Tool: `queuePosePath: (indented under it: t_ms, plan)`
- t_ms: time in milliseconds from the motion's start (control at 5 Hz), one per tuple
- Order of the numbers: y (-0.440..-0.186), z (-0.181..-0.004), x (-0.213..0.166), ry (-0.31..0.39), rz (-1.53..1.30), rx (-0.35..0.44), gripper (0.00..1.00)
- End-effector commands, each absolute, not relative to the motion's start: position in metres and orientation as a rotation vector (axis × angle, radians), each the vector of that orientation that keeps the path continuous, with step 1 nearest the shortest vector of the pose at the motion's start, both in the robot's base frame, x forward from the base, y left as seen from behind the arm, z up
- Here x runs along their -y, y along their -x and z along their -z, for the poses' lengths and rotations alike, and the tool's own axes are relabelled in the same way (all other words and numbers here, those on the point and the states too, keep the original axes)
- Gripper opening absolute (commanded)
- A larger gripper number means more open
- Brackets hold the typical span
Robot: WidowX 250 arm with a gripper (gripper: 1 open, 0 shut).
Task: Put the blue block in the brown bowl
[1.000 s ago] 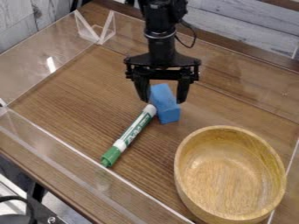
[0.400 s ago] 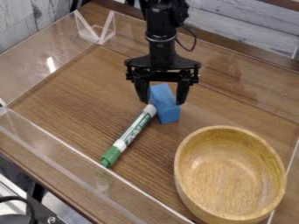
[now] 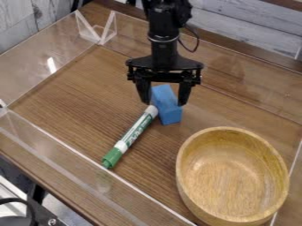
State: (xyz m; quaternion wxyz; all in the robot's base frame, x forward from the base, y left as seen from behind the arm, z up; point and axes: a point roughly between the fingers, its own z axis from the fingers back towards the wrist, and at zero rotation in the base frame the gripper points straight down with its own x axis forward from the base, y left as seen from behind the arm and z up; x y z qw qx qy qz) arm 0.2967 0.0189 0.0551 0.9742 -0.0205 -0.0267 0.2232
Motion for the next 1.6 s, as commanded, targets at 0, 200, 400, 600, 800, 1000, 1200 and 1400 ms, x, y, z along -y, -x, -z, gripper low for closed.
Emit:
queuePosePath:
  t_ms: [0, 200, 400, 600, 800, 1000, 1200, 1400]
  plan:
    - [-0.310, -0.071, -0.019, 0.042, -0.440, 0.117, 1.00]
    - [-0.311, -0.073, -0.018, 0.040, -0.441, 0.120, 1.00]
    - [-0.310, -0.072, -0.017, 0.040, -0.454, 0.120, 1.00]
    - [-0.309, -0.071, -0.017, 0.039, -0.468, 0.120, 1.00]
    - [-0.309, -0.065, -0.017, 0.043, -0.471, 0.121, 1.00]
    - [-0.309, -0.060, -0.018, 0.047, -0.476, 0.122, 1.00]
    - [-0.309, -0.054, -0.019, 0.051, -0.480, 0.123, 1.00]
    - [-0.308, -0.049, -0.019, 0.054, -0.484, 0.124, 0.00]
